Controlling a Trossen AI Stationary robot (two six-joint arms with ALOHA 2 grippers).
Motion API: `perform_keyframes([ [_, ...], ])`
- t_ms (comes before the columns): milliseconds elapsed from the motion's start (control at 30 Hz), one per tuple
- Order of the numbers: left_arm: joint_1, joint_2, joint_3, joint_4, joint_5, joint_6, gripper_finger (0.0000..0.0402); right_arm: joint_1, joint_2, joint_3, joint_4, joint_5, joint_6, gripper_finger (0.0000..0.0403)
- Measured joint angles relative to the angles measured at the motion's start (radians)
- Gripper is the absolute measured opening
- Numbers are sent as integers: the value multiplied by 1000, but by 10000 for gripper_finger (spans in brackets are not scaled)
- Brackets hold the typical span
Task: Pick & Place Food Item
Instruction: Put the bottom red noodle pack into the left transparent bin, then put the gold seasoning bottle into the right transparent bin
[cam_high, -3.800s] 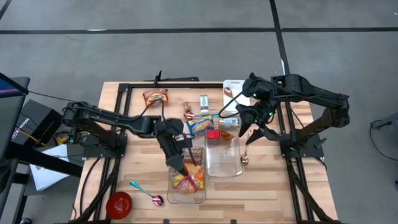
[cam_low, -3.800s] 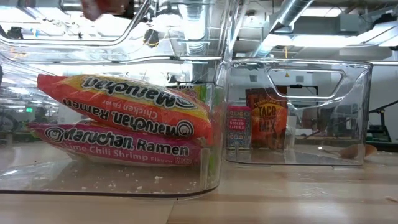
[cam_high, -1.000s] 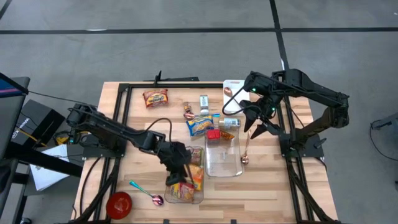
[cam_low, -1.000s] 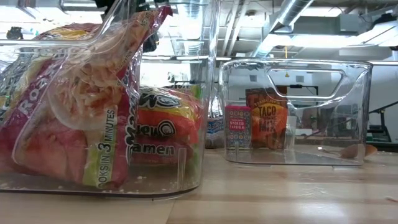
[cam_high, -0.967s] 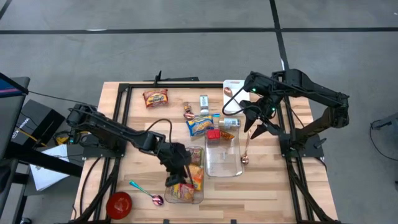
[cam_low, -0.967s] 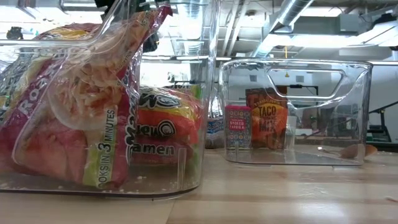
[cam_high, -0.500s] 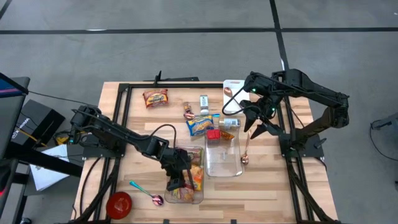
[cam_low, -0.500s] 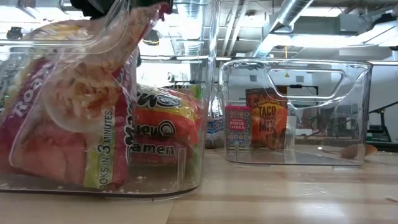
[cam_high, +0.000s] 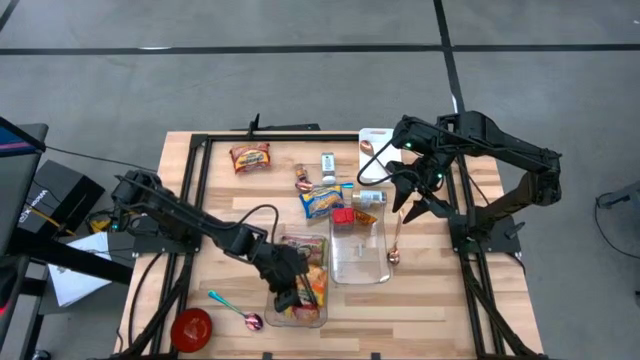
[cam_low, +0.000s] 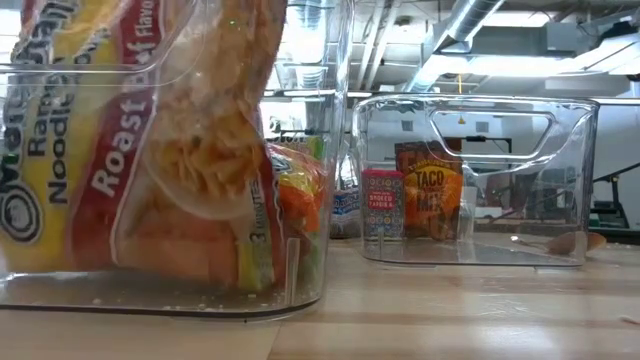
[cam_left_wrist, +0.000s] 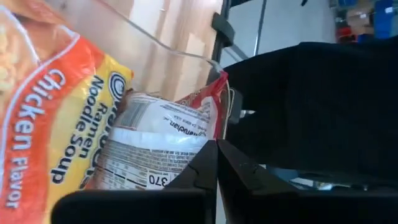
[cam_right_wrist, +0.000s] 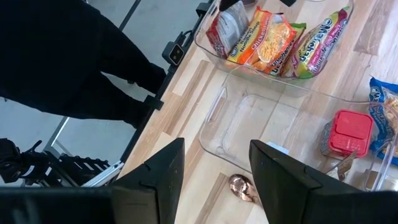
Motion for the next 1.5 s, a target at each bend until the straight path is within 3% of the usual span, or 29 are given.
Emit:
perform_keyframes([
  [467,-87,0,0,81,-120,-71,7,1,0,0,-7,0,0,175],
  [900,-132,0,0,113,-117,-19,110,1,0,0,-14,0,-3,175],
  [1167,-82,-131,0,24,-177,88,124,0,0,0,-45,5,43,175],
  [1267,-32,-230,0,-63,-254,162,117,1,0,0,-60,24,60,175],
  [1500,113,-457,0,-192,-595,383,109,-2,-16,-8,-57,145,166,175],
])
